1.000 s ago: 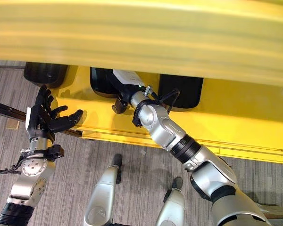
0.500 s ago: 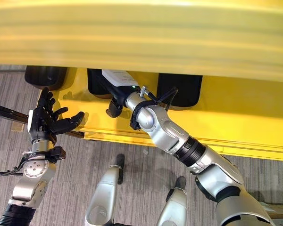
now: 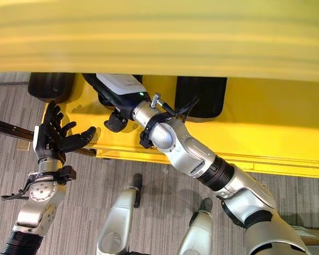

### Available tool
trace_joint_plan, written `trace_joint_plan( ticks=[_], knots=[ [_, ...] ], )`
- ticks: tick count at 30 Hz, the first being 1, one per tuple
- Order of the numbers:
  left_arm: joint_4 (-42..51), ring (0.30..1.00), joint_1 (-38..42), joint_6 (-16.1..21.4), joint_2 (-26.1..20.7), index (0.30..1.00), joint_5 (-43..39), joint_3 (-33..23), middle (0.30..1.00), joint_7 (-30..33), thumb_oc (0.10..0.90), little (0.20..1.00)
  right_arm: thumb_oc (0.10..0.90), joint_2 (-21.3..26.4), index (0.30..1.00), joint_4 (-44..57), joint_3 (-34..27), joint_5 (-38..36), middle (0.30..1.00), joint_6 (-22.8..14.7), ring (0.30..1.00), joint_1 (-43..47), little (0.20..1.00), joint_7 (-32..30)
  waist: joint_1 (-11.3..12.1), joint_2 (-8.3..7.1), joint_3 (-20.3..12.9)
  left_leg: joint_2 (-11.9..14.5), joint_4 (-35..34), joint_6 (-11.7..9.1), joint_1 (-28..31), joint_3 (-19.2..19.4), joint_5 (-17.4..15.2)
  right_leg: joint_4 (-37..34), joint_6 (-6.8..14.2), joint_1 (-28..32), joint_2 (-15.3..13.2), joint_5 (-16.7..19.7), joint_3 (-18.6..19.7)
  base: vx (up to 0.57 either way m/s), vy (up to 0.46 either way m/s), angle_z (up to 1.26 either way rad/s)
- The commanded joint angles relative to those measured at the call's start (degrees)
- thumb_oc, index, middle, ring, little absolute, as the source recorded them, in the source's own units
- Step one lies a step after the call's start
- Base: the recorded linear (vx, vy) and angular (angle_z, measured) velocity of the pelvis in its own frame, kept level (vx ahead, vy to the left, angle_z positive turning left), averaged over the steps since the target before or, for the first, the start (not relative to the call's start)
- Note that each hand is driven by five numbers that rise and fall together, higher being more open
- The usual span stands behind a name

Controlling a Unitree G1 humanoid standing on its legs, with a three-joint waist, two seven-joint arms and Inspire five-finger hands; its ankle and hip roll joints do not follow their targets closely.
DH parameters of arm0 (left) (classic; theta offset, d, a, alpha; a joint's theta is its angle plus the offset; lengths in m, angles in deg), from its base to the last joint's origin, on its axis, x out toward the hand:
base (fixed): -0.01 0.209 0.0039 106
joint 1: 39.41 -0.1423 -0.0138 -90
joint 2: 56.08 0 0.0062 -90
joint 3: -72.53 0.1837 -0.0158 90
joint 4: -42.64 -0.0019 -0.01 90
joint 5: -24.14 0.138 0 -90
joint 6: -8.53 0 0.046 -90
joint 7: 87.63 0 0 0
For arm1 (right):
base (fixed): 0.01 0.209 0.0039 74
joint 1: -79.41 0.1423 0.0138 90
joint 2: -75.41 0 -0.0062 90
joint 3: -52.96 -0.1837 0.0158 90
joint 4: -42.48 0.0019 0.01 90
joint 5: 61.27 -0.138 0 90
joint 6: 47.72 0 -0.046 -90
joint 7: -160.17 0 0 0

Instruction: Move parts from the plastic box to the shelf.

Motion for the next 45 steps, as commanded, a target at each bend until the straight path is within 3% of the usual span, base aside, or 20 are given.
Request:
trace_joint_plan(
  ticks=[1, 6, 15, 17, 20, 21, 22, 23, 29, 35, 39, 41, 43, 45],
  knots=[
    [1.34, 1.0, -0.98, -0.74, 2.07, 1.0, -1.65, 4.3, 1.0, -1.87, 0.9, 1.0, 0.9, -2.35, 1.0, 9.96, -7.87, -0.14, 1.0, -5.36, 1.0, 4.68, 1.0, -4.72, -1.22, -0.41, -0.34, -6.14, 2.13, 5.07, 4.43, 0.59, -8.11, 3.68, -7.1, -1.14, 5.1, -2.31, -4.44, 0.0, 0.0, 0.0],
    [1.29, 1.0, -1.33, -0.26, 2.32, 1.0, -1.74, 4.29, 1.0, -1.29, 0.9, 1.0, 0.9, -2.27, 1.0, 11.74, -8.92, -3.9, 1.0, -9.01, 1.0, 3.77, 1.0, -7.77, -1.63, -0.34, -0.34, -5.97, 1.7, 4.91, 4.79, 0.72, -7.84, 3.58, -7.16, -1.01, 5.09, -2.29, -4.36, 0.0, 0.0, 0.0],
    [1.48, 1.0, -2.38, 0.56, 3.27, 1.0, -2.43, 3.41, 1.0, -0.34, 0.9, 1.0, 0.9, -4.23, 1.0, 14.92, -12.87, -6.08, 1.0, -8.93, 1.0, -1.67, 1.0, -16.11, -2.92, -0.55, -1.22, -4.65, -2.15, 4.22, 8.95, 1.89, -6.51, 0.61, -7.05, 2.59, 4.94, -1.67, -4.63, 0.02, -0.004, -0.03],
    [1.3, 1.0, -3.13, 0.77, 3.42, 1.0, -2.57, 2.87, 1.0, -0.7, 0.9, 1.0, 0.9, -3.83, 1.0, 14.96, -14.99, -7.74, 1.0, -12.66, 1.0, -4.27, 1.0, -20.79, -3.4, -0.99, -2.28, -3.91, -3.78, 3.8, 10.4, 2.31, -5.99, -1.06, -6.88, 4.15, 5.02, -1.29, -5.11, 0.07, -0.037, -0.01],
    [0.34, 1.0, -4.48, 1.53, 4.24, 1.0, -2.37, 2.51, 1.0, -1.0, 0.9, 1.0, 0.9, -3.72, 1.0, 15.22, -18.36, -9.22, 1.0, -13.92, 1.0, -10.47, 1.0, -24.27, -4.48, -1.77, -4.32, -2.61, -7.2, 3.28, 12.97, 3.36, -4.81, -4.3, -6.49, 6.52, 5.31, -0.37, -5.47, 0.12, -0.045, 0.05],
    [-0.08, 1.0, -5.23, 1.48, 5.12, 1.0, -2.82, 2.55, 1.0, -1.01, 0.9, 1.0, 0.9, -3.78, 1.0, 14.33, -19.77, -10.24, 1.0, -16.55, 1.0, -14.29, 1.0, -27.67, -5.11, -2.3, -5.85, -1.61, -9.99, 3.07, 14.92, 4.06, -3.86, -6.91, -6.25, 8.39, 5.59, 0.27, -5.83, 0.13, -0.045, -0.05],
    [-0.07, 1.0, -5.35, 1.5, 5.1, 1.0, -2.83, 2.63, 1.0, -1.01, 0.9, 1.0, 0.9, -3.76, 1.0, 14.33, -19.78, -10.25, 1.0, -16.67, 1.0, -14.48, 1.0, -27.72, -5.07, -2.27, -5.93, -1.6, -10.31, 3.05, 15.16, 4.07, -3.72, -7.22, -6.26, 8.64, 5.64, 0.4, -5.89, 0.22, -0.089, -0.11],
    [-1.79, 1.0, -6.82, 2.47, 6.93, 1.0, -3.59, 2.93, 1.0, -2.34, 0.9, 1.0, 0.9, -2.73, 1.0, 13.55, -24.22, -12.03, 1.0, -24.23, 1.0, -23.31, 1.0, -31.53, -6.75, -3.16, -8.77, 0.2, -14.86, 2.44, 18.11, 5.49, -1.77, -10.98, -5.73, 11.12, 6.27, 1.73, -6.33, 0.15, -0.065, -0.05],
    [-8.35, 1.0, -9.94, 3.42, 11.39, 1.0, -8.89, 3.86, 1.0, -5.07, 0.9, 1.0, 0.9, -0.54, 1.0, 13.39, -30.04, -14.15, 1.0, -33.98, 1.0, -37.73, 1.0, -34.55, -9.99, -4.16, -14.8, 3.31, -22.76, 0.89, 23.08, 7.72, 2.29, -17.47, -4.56, 14.85, 6.65, 4.82, -6.09, 0.12, -0.016, -0.02],
    [-17.11, 1.0, -12.04, 7.38, 15.11, 1.0, -12.52, 3.52, 1.0, -9.11, 0.9, 1.0, 0.9, 0.62, 1.0, 10.27, -34.33, -15.62, 1.0, -35.63, 1.0, -44.33, 1.0, -37.21, -12.01, -4.45, -18.34, 5.19, -28.31, -0.29, 27.72, 9.74, 4.48, -21.93, -3.58, 18.16, 6.27, 6.66, -5.96, 0.08, 0.029, -0.13],
    [-24.96, 1.0, -13.48, 10.27, 17.15, 1.0, -18.47, 0.61, 1.0, -13.13, 0.9, 1.0, 0.9, 1.06, 1.0, 3.87, -38.93, -17.83, 1.0, -33.5, 1.0, -48.69, 1.0, -38.67, -13.32, -4.75, -20.43, 6.59, -31.67, -1.37, 30.72, 11.2, 5.94, -25.04, -2.69, 20.72, 5.62, 8.09, -6.68, 0.07, 0.039, -0.1],
    [-34.02, 1.0, -14.29, 13.61, 17.91, 1.0, -21.37, -4.94, 1.0, -17.73, 0.9, 1.0, 0.9, -0.12, 1.0, -5.38, -44.73, -26.28, 1.0, -33.44, 1.0, -53.59, 1.0, -38.42, -14.63, -5.25, -21.95, 7.45, -32.94, -1.97, 32.51, 12.27, 6.22, -26.65, -2.13, 22.32, 5.38, 9.06, -7.24, 0.1, 0.045, -0.13],
    [-37.32, 1.0, -14.43, 16.1, 18.27, 1.0, -22.39, -8.17, 1.0, -19.41, 0.9, 1.0, 0.9, -0.74, 1.0, -8.56, -47.66, -30.27, 1.0, -31.99, 1.0, -55.95, 1.0, -36.79, -15.12, -5.61, -22.51, 7.46, -32.94, -2.06, 33.06, 12.55, 5.99, -27.39, -1.98, 23.13, 5.33, 9.39, -7.59, 0.06, 0.049, -0.08],
    [-37.14, 1.0, -14.97, 15.92, 18.25, 1.0, -23.19, -10.47, 1.0, -22.78, 0.9, 1.0, 0.9, -1.57, 1.0, -11.71, -49.53, -30.2, 1.0, -31.37, 1.0, -57.32, 1.0, -34.02, -15.03, -5.89, -22.87, 6.95, -32.94, -2.07, 33.58, 12.78, 5.59, -28.23, -1.77, 23.76, 5.32, 9.75, -8.12, 0.0, 0.089, -0.11]
  ],
)
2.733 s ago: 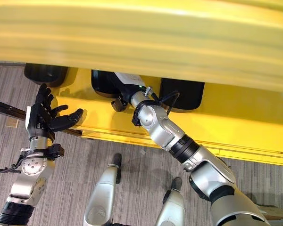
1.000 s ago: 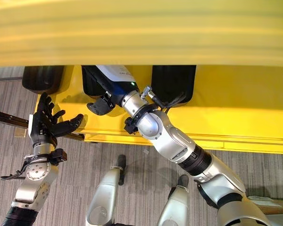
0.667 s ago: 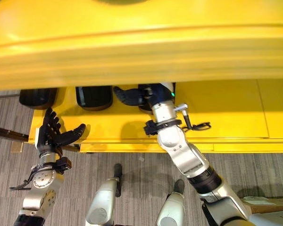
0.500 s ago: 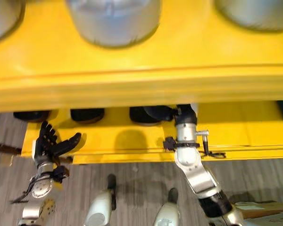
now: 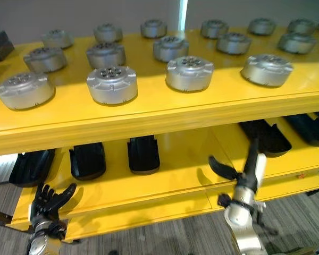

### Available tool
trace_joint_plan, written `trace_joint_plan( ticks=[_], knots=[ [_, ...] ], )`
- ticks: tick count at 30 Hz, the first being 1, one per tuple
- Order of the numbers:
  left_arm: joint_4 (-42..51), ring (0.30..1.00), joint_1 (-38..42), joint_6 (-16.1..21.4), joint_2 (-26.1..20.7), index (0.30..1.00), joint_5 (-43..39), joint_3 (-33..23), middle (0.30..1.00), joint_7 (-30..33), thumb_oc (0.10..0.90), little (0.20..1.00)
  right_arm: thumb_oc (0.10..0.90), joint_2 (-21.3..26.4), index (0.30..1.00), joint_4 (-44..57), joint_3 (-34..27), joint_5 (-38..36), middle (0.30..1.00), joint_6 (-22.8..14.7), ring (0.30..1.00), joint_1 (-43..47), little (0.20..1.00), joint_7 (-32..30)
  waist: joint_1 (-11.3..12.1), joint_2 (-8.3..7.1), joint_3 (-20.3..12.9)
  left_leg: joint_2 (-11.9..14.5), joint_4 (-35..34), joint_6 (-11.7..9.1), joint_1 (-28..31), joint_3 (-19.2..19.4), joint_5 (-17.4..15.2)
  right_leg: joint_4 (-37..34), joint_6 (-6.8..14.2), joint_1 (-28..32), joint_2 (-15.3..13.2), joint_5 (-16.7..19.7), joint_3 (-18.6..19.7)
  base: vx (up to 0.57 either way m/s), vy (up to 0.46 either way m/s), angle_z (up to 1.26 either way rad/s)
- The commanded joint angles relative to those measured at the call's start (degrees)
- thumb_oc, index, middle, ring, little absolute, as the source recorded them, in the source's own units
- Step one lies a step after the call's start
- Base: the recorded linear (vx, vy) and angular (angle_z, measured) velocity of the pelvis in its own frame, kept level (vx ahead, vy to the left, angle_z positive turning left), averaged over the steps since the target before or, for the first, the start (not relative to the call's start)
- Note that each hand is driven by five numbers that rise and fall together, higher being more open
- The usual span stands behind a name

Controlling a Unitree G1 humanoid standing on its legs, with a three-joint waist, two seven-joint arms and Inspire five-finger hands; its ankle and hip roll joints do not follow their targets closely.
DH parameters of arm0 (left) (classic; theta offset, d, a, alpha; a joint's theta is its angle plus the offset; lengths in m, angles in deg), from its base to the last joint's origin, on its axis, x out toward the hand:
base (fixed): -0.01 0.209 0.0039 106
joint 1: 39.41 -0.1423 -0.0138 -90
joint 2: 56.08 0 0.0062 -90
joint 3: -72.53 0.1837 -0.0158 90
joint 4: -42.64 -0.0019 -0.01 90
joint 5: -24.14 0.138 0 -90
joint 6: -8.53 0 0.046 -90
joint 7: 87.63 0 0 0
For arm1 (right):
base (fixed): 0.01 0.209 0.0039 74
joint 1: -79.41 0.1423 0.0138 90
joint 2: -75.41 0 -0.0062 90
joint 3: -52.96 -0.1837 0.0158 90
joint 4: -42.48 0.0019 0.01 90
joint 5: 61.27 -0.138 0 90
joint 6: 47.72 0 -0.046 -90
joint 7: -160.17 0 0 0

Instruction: Move parts from the plastic box to the shelf.

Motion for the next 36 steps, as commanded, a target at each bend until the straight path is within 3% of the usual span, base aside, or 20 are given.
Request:
trace_joint_plan(
  ticks=[1, 4, 5, 7, 9, 10, 11, 14, 15, 17, 21, 22, 26, 27, 29, 30, 31, 32, 34, 36],
  knots=[
    [3.42, 1.0, -0.78, -3.06, 3.73, 1.0, -1.2, 6.57, 1.0, -8.59, 0.9, 1.0, 0.9, 3.22, 1.0, 10.86, -2.83, -3.07, 1.0, -2.72, 1.0, 8.09, 1.0, 3.69, -0.98, 0.14, 3.54, 1.28, 0.2, 1.45, 5.43, 3.12, -5.25, 1.69, -1.59, -0.86, 0.89, 0.67, -4.7, -0.02, 0.113, -0.16],
    [5.39, 1.0, -1.16, -3.72, 3.5, 1.0, 0.63, 6.82, 1.0, -12.59, 0.9, 1.0, 0.9, 2.77, 1.0, 9.34, -2.37, -3.24, 1.0, -1.92, 1.0, 8.23, 1.0, 5.69, -0.52, -0.19, 3.88, -0.72, 2.35, 2.5, 5.19, 2.36, -7.25, 1.63, -1.6, -0.9, 0.88, 1.02, -4.0, -0.08, 0.186, -0.28],
    [7.21, 1.0, -1.02, -4.48, 2.79, 1.0, 1.24, 8.08, 1.0, -14.82, 0.9, 1.0, 0.9, 2.14, 1.0, 9.23, -1.83, -3.26, 1.0, -1.67, 1.0, 7.97, 1.0, 5.95, -0.6, -0.5, 4.3, -2.92, 5.02, 3.91, 4.47, 1.9, -9.6, 1.13, -1.0, -1.27, 0.08, 2.33, -3.22, -0.19, 0.355, -0.31],
    [10.56, 1.0, -0.58, -7.71, 1.57, 1.0, -2.43, 9.75, 1.0, -19.82, 0.9, 1.0, 0.9, 0.8, 1.0, 8.7, -0.87, -2.66, 1.0, -0.88, 1.0, 7.46, 1.0, 6.53, -0.77, -0.66, 4.79, -5.36, 5.72, 5.01, 4.93, 2.62, -11.45, 0.11, 0.98, -5.71, -3.61, 9.52, -2.44, -0.21, 0.27, -0.44],
    [12.71, 1.0, -1.27, -6.95, 0.19, 1.0, -1.49, 10.87, 1.0, -20.52, 0.9, 1.0, 0.9, -0.6, 1.0, 7.34, 0.28, -0.92, 1.0, -0.33, 1.0, 7.69, 1.0, 7.72, -0.76, -0.61, 5.61, -5.5, 5.18, 5.44, 6.04, 3.53, -12.42, 0.7, 1.62, -9.14, -4.53, 13.59, -2.3, -0.3, 0.051, -0.96],
    [15.14, 1.0, -1.33, -5.63, -1.38, 1.0, -3.71, 11.14, 1.0, -18.34, 0.9, 1.0, 0.9, -1.42, 1.0, 4.54, 2.64, -1.13, 1.0, 0.64, 1.0, 7.58, 1.0, 10.0, -0.22, 0.1, 6.35, -4.8, 4.96, 6.41, 4.88, 6.59, -10.65, 9.28, 0.0, -8.42, -1.97, 7.74, -5.79, -0.56, -0.025, -0.89],
    [15.54, 1.0, -0.33, -6.0, -2.19, 1.0, -4.83, 11.14, 1.0, -17.26, 0.9, 1.0, 0.9, -2.36, 1.0, 3.23, 3.42, -1.68, 1.0, -0.19, 1.0, 6.22, 1.0, 9.92, -0.49, 0.5, 6.2, -4.98, 6.0, 7.85, 2.14, 5.1, -9.99, 18.61, -1.87, -9.66, 0.48, 4.27, -3.04, -0.54, -0.082, -0.36],
    [17.09, 1.0, 0.44, -7.44, -2.6, 1.0, -4.98, 12.56, 1.0, -16.92, 0.9, 1.0, 0.9, -3.59, 1.0, 1.17, 4.82, -2.13, 1.0, -3.44, 1.0, 5.74, 1.0, 10.0, 0.28, 0.78, 6.51, -4.69, 7.92, 8.39, -2.4, 1.48, -8.98, 28.63, -4.34, -9.65, 3.36, -2.69, -0.76, -0.34, -0.237, -0.5],
    [17.23, 1.0, 0.45, -7.58, -2.56, 1.0, -4.99, 12.7, 1.0, -16.68, 0.9, 1.0, 0.9, -3.62, 1.0, 0.99, 4.93, -2.13, 1.0, -3.82, 1.0, 5.81, 1.0, 10.23, 0.36, 0.75, 6.54, -4.63, 8.02, 8.27, -2.65, 1.28, -8.87, 28.59, -4.46, -9.43, 3.47, -3.18, -0.81, -0.27, -0.361, 0.34],
    [16.45, 1.0, 0.46, -7.5, -2.29, 1.0, -5.4, 13.02, 1.0, -15.7, 0.9, 1.0, 0.9, -2.88, 1.0, -0.19, 5.59, -3.0, 1.0, -4.99, 1.0, 6.07, 1.0, 10.85, 1.28, -0.62, 6.85, -3.52, 10.59, 6.09, -7.31, 1.04, -7.31, 18.47, -5.49, -3.92, 5.67, -9.18, -2.68, -0.14, -0.332, 0.23],
    [16.77, 1.0, -0.07, -8.21, -0.36, 1.0, -8.21, 12.39, 1.0, -14.0, 0.9, 1.0, 0.9, -2.06, 1.0, -0.75, 7.21, -3.21, 1.0, -3.74, 1.0, 6.49, 1.0, 13.14, 2.14, -1.08, 7.51, -0.01, 10.28, 3.13, -9.26, 1.88, -3.16, 12.76, -7.1, 0.05, 7.08, -9.09, -6.1, -0.16, -0.36, -0.23],
    [16.31, 1.0, -1.08, -7.7, 0.42, 1.0, -6.99, 12.95, 1.0, -15.56, 0.9, 1.0, 0.9, -1.24, 1.0, -1.67, 9.22, -2.08, 1.0, -2.47, 1.0, 7.18, 1.0, 14.34, 2.1, -0.3, 7.83, 2.83, 6.16, 1.67, -8.12, 1.6, 0.6, 12.41, -8.76, 0.25, 8.63, -10.11, -6.91, -0.11, -0.226, -0.39],
    [14.01, 1.0, -2.54, -6.95, 0.37, 1.0, -6.32, 13.38, 1.0, -16.44, 0.9, 1.0, 0.9, -0.08, 1.0, -5.61, 10.87, -0.99, 1.0, 0.12, 1.0, 7.94, 1.0, 14.43, 1.78, -0.15, 7.75, 5.42, 0.57, 0.74, -6.58, 1.59, 3.99, 12.29, -9.8, -0.23, 9.44, -10.04, -7.2, -0.07, -0.175, -0.02],
    [10.74, 1.0, -1.4, -7.11, -0.28, 1.0, -5.46, 13.07, 1.0, -19.65, 0.9, 1.0, 0.9, 0.26, 1.0, -9.11, 11.47, -0.74, 1.0, 1.01, 1.0, 7.08, 1.0, 13.71, 0.76, -0.72, 7.86, 5.9, 3.48, 0.74, -7.09, 4.75, 4.79, 11.4, -10.26, 0.45, 9.61, -9.82, -8.33, -0.14, -0.183, 0.24],
    [9.98, 1.0, -0.04, -7.79, -0.26, 1.0, -5.01, 13.06, 1.0, -21.74, 0.9, 1.0, 0.9, 1.3, 1.0, -12.25, 11.21, 2.45, 1.0, 2.21, 1.0, 6.14, 1.0, 15.33, -0.05, -1.01, 7.01, 0.9, 9.97, 2.68, -6.47, 5.46, -2.07, 9.77, -9.89, -0.75, 9.39, -8.39, -7.42, -0.23, -0.09, 0.73],
    [10.88, 1.0, 0.56, -8.63, -0.56, 1.0, -4.71, 13.52, 1.0, -20.74, 0.9, 1.0, 0.9, 1.73, 1.0, -15.54, 11.93, 4.16, 1.0, 3.73, 1.0, 6.11, 1.0, 18.59, 0.2, -1.11, 6.43, -4.24, 13.58, 3.95, -5.48, 3.15, -6.57, 7.83, -9.06, -1.58, 9.13, -6.15, -5.64, -0.2, 0.042, 0.5],
    [10.92, 1.0, 0.89, -9.19, -0.85, 1.0, -4.49, 13.78, 1.0, -20.0, 0.9, 1.0, 0.9, 1.71, 1.0, -17.56, 12.61, 5.09, 1.0, 4.56, 1.0, 6.33, 1.0, 19.86, 0.27, -1.08, 6.06, -5.86, 13.06, 4.39, -4.49, 2.23, -8.03, 7.19, -8.49, -2.0, 9.09, -5.3, -4.86, -0.13, 0.064, 0.05],
    [10.32, 1.0, 1.43, -9.44, -1.46, 1.0, -3.36, 14.32, 1.0, -18.94, 0.9, 1.0, 0.9, 1.65, 1.0, -20.07, 13.6, 6.55, 1.0, 5.49, 1.0, 6.63, 1.0, 21.57, 0.21, -0.88, 5.59, -6.76, 10.63, 4.55, -2.81, 1.61, -8.54, 6.49, -7.82, -2.42, 9.19, -4.38, -4.39, -0.04, 0.046, -0.2],
    [4.1, 1.0, 3.59, -11.39, -3.15, 1.0, 0.85, 16.88, 1.0, -18.57, 0.9, 1.0, 0.9, 1.02, 1.0, -29.14, 17.39, 10.4, 1.0, 7.97, 1.0, 8.23, 1.0, 25.82, 0.19, -0.18, 4.48, -5.35, 2.25, 3.84, 0.76, 2.4, -5.77, 4.57, -6.62, -2.78, 9.29, -2.97, -5.83, 0.01, 0.049, 0.04],
    [-4.08, 1.0, 5.18, -12.9, -3.63, 1.0, 7.29, 18.76, 1.0, -20.73, 0.9, 1.0, 0.9, -0.82, 1.0, -42.12, 19.12, 11.84, 1.0, 7.56, 1.0, 9.74, 1.0, 30.25, 1.46, 0.17, 3.93, -4.08, -0.17, 3.31, 1.54, 2.19, -4.69, 2.16, -5.68, -1.76, 8.6, -1.49, -8.06, 0.0, 0.042, 0.29]
  ],
)
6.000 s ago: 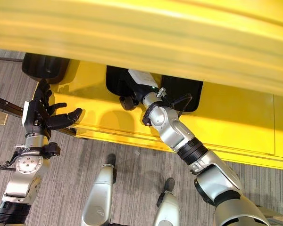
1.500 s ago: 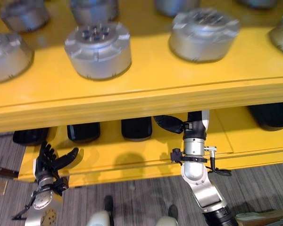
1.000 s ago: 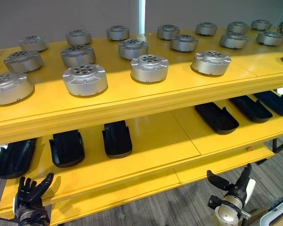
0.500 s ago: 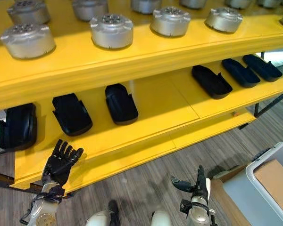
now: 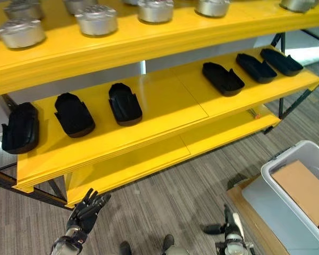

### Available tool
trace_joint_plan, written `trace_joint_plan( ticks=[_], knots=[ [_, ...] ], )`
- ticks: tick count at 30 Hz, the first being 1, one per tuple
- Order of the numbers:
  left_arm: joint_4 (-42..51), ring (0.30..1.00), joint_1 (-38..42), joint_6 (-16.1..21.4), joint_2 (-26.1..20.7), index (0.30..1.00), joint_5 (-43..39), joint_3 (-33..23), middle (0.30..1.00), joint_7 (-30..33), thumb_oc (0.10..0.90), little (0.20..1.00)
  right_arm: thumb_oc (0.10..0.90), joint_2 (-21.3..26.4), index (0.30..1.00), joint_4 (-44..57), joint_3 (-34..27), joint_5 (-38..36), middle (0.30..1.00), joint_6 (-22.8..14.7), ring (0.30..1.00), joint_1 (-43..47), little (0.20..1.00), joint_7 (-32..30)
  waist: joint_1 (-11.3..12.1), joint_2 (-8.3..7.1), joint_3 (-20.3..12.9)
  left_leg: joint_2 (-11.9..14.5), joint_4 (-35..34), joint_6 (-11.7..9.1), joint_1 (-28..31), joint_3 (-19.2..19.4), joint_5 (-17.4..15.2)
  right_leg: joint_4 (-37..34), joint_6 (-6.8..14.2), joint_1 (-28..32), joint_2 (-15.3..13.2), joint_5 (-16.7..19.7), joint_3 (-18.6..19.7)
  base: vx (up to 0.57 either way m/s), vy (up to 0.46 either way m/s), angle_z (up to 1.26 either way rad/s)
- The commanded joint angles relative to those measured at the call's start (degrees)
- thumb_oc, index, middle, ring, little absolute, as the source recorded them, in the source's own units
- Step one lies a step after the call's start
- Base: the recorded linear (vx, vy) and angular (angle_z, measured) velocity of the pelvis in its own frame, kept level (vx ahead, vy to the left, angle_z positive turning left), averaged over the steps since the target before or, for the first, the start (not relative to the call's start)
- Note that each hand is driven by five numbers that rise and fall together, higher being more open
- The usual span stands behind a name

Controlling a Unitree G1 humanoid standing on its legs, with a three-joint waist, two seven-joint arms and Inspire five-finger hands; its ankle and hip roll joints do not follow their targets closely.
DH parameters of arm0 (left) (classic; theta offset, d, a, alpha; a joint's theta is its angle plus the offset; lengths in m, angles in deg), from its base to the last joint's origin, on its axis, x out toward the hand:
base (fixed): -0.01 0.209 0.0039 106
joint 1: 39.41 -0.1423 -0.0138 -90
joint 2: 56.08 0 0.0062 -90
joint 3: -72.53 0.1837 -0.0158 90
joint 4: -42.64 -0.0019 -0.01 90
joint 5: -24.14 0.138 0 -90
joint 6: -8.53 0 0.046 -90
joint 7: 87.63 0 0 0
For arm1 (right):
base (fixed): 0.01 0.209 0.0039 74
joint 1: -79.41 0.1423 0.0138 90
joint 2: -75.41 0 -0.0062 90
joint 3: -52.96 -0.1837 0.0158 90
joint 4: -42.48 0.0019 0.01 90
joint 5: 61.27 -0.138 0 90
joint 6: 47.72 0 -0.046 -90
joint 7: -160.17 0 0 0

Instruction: Move parts from the plastic box to the shelf.

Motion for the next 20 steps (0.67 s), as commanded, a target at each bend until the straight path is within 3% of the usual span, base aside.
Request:
trace_joint_plan(
  ticks=[1, 5, 7, 12, 18, 20],
  knots=[
    [-7.0, 1.0, 1.07, -1.64, -1.59, 1.0, 12.28, 2.04, 1.0, -3.64, 0.9, 1.0, 0.9, -1.04, 1.0, -13.93, 0.82, 7.67, 1.0, 5.67, 1.0, 5.73, 1.0, 11.65, 2.07, 0.0, -2.3, 4.31, -0.07, -3.75, 0.19, 0.32, 0.19, -7.05, 5.29, 4.5, -1.43, 1.93, 1.91, -0.01, 0.052, 0.24],
    [-21.05, 1.0, 2.0, -1.8, -0.68, 1.0, 21.51, 2.85, 1.0, -5.17, 0.9, 1.0, 0.9, -3.38, 1.0, -23.88, 4.08, 17.01, 1.0, 13.49, 1.0, 6.57, 1.0, 22.89, 3.36, 0.63, -3.03, 3.58, -0.07, -3.45, 0.89, 1.13, -0.44, -7.99, 6.05, 5.42, -2.41, 2.52, 0.13, 0.03, 0.068, 0.11],
    [-25.16, 1.0, 2.06, -2.3, -0.48, 1.0, 23.56, 3.55, 1.0, -5.39, 0.9, 1.0, 0.9, -3.88, 1.0, -24.85, 5.59, 17.42, 1.0, 14.37, 1.0, 6.6, 1.0, 24.95, 3.54, 0.77, -3.35, 3.22, -0.07, -3.23, 1.34, 1.42, -0.69, -7.99, 6.16, 5.83, -2.51, 2.33, -0.09, 0.04, 0.043, 0.1],
    [-30.68, 1.0, 2.28, -3.21, -0.62, 1.0, 23.04, 4.47, 1.0, -4.97, 0.9, 1.0, 0.9, -3.89, 1.0, -23.67, 7.56, 18.14, 1.0, 13.48, 1.0, 8.02, 1.0, 22.87, 3.27, 0.76, -3.92, 2.95, -0.07, -2.89, 2.14, 2.48, -1.23, -7.99, 6.34, 6.34, -2.57, 2.01, -0.01, 0.01, 0.011, 0.04],
    [-31.09, 1.0, 3.3, -6.09, -0.18, 1.0, 22.16, 4.71, 1.0, -4.36, 0.9, 1.0, 0.9, -4.29, 1.0, -21.91, 8.96, 19.56, 1.0, 9.02, 1.0, 9.02, 1.0, 20.48, 2.85, 0.69, -4.05, 2.83, -0.07, -2.61, 2.89, 2.88, -1.71, -7.99, 6.32, 6.89, -2.32, 1.7, 0.51, 0.01, 0.002, -0.04],
    [-31.34, 1.0, 3.75, -6.72, 0.04, 1.0, 20.05, 4.14, 1.0, -4.24, 0.9, 1.0, 0.9, -4.66, 1.0, -20.73, 9.62, 19.64, 1.0, 9.38, 1.0, 9.34, 1.0, 20.74, 2.61, 0.37, -4.3, 2.81, -0.07, -2.52, 2.82, 2.96, -1.81, -7.99, 6.25, 6.78, -2.14, 1.62, 0.86, 0.0, 0.0, 0.0]
  ],
)
